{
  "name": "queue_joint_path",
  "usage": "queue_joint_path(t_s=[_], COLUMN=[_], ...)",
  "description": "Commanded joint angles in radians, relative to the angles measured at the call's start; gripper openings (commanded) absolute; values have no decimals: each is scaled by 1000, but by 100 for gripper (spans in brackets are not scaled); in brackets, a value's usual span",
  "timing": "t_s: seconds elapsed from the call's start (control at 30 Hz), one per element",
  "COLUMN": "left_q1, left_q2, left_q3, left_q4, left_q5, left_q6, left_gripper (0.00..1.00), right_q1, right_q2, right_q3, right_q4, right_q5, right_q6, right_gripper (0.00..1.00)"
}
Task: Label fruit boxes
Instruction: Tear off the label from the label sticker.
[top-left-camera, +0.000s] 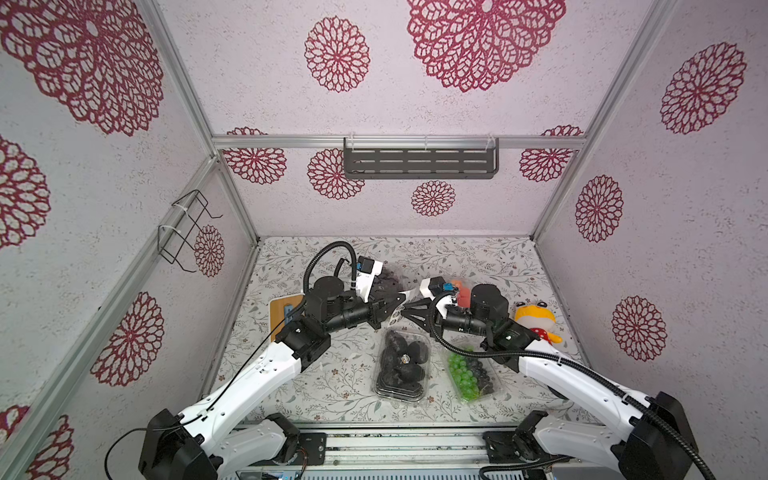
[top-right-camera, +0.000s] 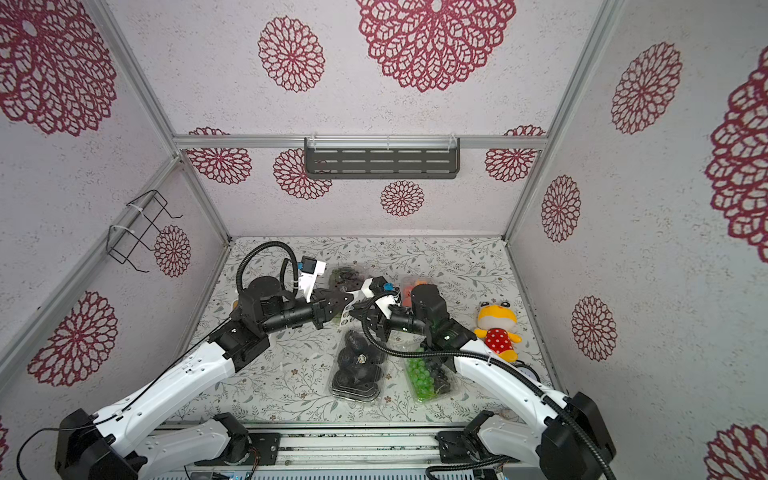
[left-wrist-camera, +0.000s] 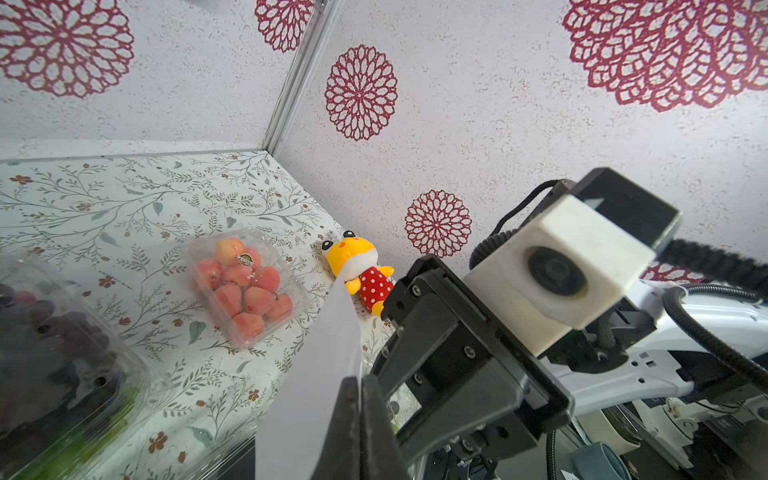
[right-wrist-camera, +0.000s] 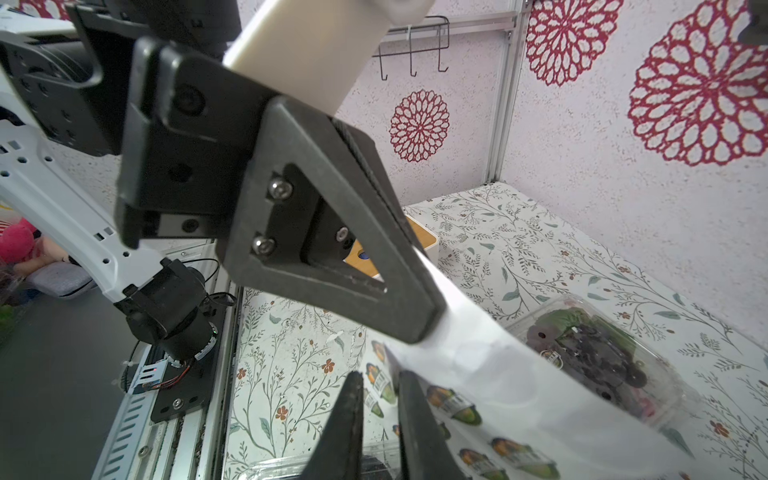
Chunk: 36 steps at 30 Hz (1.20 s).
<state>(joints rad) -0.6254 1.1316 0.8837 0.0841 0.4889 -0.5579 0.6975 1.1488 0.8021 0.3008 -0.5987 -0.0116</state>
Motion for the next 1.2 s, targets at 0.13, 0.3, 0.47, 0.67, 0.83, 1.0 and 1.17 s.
queue_joint_path(t_s=[0.13, 0.3, 0.47, 0.67, 0.83, 1.0, 1.17], left_q1=[7, 7, 21, 67, 72, 79, 91], left_q2=[-1, -7, -7, 8, 12, 8, -38], left_q3=[-5, -9, 2, -4, -11, -17, -52], left_q4=[30, 24, -27, -13, -11, -30, -206], left_q5=[27, 0, -96, -73, -63, -71, -268], left_q6=[-16, -10, -34, -88, -93, -90, -26], left_gripper=[0, 0, 0, 0, 0, 0, 0], right_q1=[5, 5, 7, 8, 8, 8, 8], right_q2=[-2, -10, -24, -52, -54, -68, -10], right_q3=[18, 9, -4, -26, -21, -22, 119], right_q4=[42, 31, 16, 12, 1, 18, -277], right_q5=[10, 23, -16, -35, -27, -33, 101], right_q6=[-40, -51, -66, -72, -70, -43, -12], right_gripper=[0, 0, 0, 0, 0, 0, 0])
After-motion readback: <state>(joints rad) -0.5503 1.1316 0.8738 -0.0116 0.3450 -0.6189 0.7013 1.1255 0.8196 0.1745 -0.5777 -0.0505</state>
